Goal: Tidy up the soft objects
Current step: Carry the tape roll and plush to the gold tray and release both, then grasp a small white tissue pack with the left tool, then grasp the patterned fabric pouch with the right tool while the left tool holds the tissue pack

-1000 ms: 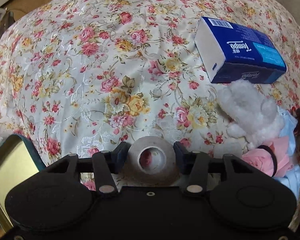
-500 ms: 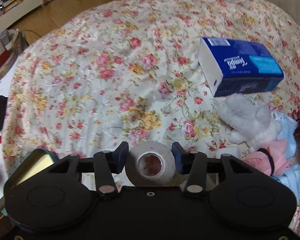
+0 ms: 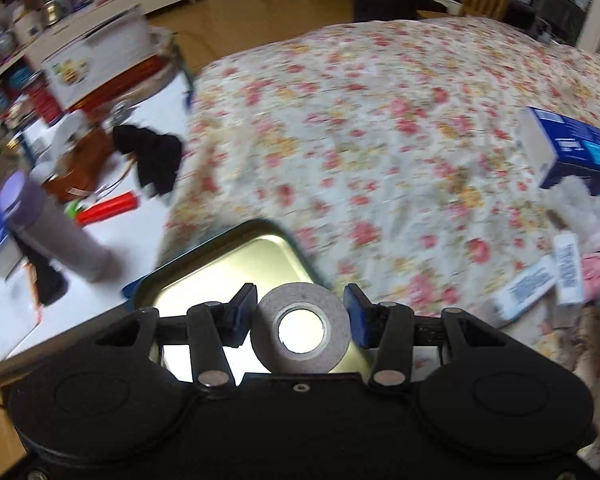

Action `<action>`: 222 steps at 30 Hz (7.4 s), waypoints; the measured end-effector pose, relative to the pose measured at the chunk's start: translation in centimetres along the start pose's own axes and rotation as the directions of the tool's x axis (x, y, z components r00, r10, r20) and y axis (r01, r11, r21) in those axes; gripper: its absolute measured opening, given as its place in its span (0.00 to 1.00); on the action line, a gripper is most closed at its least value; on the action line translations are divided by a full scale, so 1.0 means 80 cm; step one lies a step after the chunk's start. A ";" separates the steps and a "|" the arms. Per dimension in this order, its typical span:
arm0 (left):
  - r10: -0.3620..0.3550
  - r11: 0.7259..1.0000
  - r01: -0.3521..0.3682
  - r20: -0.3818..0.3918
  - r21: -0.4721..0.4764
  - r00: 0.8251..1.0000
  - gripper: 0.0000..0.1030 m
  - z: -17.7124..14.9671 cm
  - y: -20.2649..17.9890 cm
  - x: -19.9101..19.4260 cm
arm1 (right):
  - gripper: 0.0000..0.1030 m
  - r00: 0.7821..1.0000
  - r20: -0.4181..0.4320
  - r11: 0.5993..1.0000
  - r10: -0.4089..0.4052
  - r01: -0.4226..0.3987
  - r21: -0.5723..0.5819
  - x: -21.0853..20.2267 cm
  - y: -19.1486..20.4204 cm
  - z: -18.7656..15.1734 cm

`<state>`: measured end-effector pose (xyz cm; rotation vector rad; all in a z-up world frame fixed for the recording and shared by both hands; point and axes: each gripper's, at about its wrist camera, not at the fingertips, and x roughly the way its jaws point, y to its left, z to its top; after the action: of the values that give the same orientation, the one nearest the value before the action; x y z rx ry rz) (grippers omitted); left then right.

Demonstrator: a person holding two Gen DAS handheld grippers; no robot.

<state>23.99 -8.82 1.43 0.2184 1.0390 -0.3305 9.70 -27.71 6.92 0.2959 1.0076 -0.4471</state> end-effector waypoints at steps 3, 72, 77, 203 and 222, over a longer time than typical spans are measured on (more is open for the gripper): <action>0.024 0.998 -0.024 -0.008 -0.050 1.000 0.46 -0.018 0.034 0.007 | 0.34 0.999 -0.018 0.998 0.037 -0.038 -0.050 -0.005 0.044 -0.019; 0.076 0.988 -0.093 -0.140 -0.121 0.987 0.69 -0.059 0.092 0.091 | 0.40 0.976 -0.209 0.972 -0.055 0.004 -0.236 0.094 0.217 -0.088; 0.077 0.989 -0.093 -0.139 -0.115 0.987 0.69 -0.060 0.092 0.091 | 0.40 0.977 -0.209 0.972 -0.054 0.003 -0.236 0.094 0.217 -0.088; -0.120 0.965 0.134 -0.076 0.225 0.990 0.49 0.062 -0.173 0.110 | 0.48 0.972 -0.028 0.891 -0.232 0.224 0.396 0.067 -0.244 0.024; -0.145 0.967 0.146 -0.022 0.210 0.989 0.49 0.060 -0.144 0.046 | 0.66 0.951 -0.121 0.882 -0.284 0.309 0.356 0.171 -0.272 0.088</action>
<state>25.32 -21.71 0.35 0.3353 1.0287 -0.5748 10.51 -52.79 -2.00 0.5012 1.0328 -0.9194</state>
